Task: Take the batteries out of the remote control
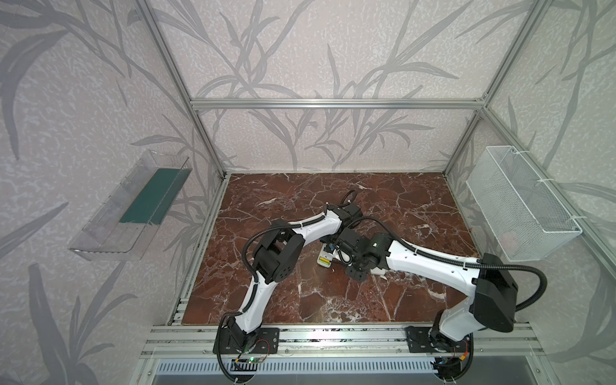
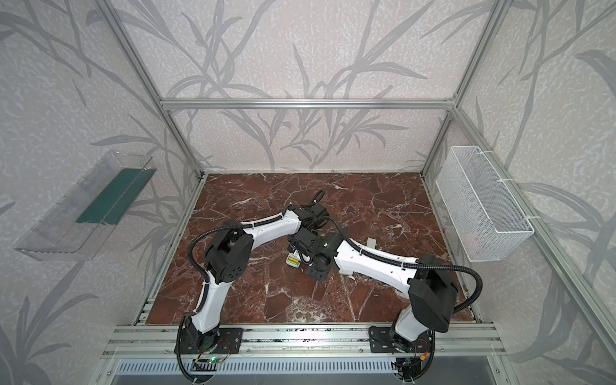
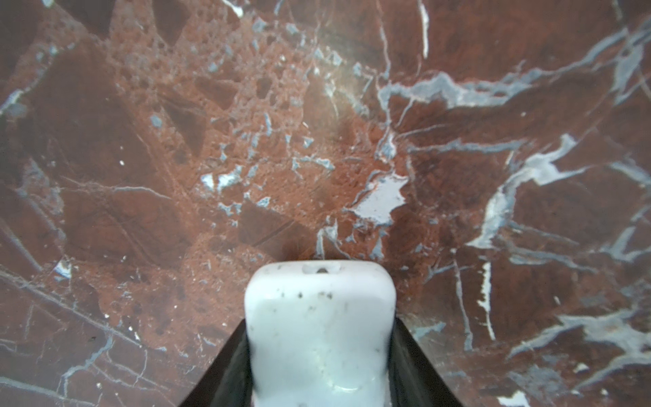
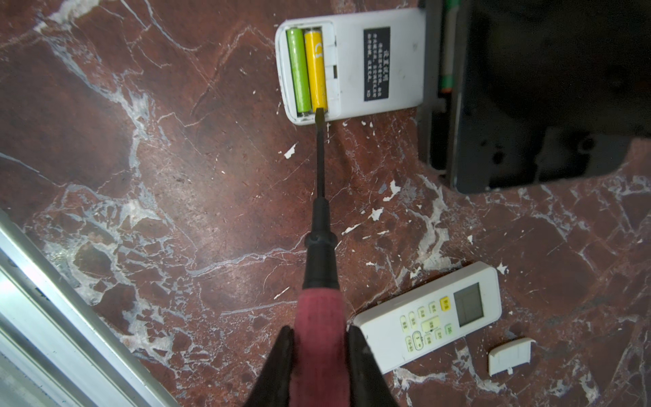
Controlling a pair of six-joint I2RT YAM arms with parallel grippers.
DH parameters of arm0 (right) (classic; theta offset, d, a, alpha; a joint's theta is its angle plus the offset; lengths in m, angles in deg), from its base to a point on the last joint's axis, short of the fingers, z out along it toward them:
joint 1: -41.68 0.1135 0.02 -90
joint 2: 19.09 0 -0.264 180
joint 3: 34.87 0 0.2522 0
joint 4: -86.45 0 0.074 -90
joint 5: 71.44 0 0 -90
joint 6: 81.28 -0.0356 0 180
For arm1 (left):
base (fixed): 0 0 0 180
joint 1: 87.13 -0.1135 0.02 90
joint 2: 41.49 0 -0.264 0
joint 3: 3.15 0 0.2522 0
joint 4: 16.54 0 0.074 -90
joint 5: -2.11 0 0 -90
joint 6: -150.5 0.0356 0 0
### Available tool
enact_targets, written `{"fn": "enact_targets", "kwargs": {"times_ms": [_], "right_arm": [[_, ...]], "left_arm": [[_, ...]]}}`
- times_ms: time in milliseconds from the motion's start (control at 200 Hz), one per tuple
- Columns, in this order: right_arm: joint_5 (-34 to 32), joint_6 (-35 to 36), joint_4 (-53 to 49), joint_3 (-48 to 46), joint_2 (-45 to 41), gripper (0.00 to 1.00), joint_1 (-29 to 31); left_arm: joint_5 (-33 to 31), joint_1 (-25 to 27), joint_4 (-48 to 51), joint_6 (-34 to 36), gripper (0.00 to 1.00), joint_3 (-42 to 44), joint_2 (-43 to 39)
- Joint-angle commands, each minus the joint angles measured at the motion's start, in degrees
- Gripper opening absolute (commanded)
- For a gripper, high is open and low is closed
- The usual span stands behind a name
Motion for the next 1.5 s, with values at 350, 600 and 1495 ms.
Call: {"fn": "enact_targets", "kwargs": {"times_ms": [350, 600, 1495], "right_arm": [[-1.7, 1.3, -3.1, 3.7, 2.1, 0.0, 0.8], [-0.8, 1.2, -1.2, 3.2, 0.0, 0.0, 0.8], [-2.1, 2.3, -2.6, 5.5, 4.1, 0.0, 0.8]], "left_arm": [[-2.4, 0.6, 4.1, 0.2, 0.0, 0.7, 4.0], [-2.2, 0.8, 3.9, 0.5, 0.0, 0.9, 4.3], [-1.7, 0.8, 3.4, 0.6, 0.0, 0.8, 4.5]]}}
